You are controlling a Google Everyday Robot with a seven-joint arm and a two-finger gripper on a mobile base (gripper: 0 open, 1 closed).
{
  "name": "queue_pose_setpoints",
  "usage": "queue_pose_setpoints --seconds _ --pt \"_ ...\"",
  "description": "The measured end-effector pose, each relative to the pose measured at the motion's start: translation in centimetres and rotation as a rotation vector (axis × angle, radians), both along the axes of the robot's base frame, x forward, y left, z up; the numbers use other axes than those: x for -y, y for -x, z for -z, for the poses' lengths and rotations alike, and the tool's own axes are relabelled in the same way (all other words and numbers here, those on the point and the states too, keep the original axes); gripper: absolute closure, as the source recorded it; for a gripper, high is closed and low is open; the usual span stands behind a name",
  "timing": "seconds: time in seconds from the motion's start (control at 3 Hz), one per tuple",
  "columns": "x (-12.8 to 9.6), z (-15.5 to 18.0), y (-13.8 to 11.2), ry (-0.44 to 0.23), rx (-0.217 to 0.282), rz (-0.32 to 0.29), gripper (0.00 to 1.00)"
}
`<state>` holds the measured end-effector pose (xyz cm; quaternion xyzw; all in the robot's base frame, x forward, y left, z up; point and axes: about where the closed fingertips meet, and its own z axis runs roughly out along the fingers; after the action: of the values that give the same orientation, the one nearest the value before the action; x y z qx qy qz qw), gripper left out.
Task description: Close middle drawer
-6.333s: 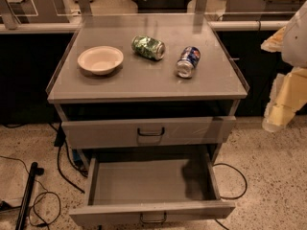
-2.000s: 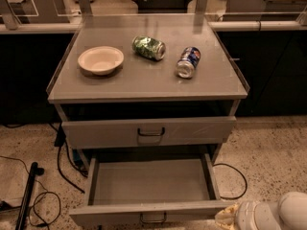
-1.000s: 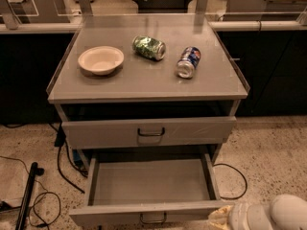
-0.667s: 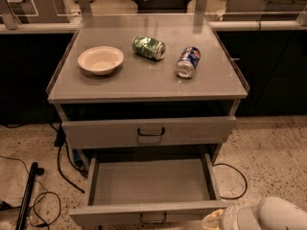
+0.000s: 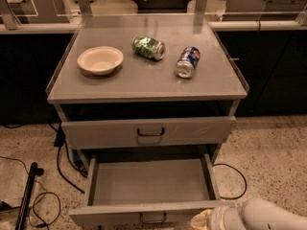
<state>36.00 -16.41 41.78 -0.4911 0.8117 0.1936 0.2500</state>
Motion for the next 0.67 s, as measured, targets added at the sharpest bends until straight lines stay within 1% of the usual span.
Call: queue_pose_setpoints --seconds 0.67 --pt "-0.06 0.14 -0.04 -0.001 0.001 0.002 0.31"
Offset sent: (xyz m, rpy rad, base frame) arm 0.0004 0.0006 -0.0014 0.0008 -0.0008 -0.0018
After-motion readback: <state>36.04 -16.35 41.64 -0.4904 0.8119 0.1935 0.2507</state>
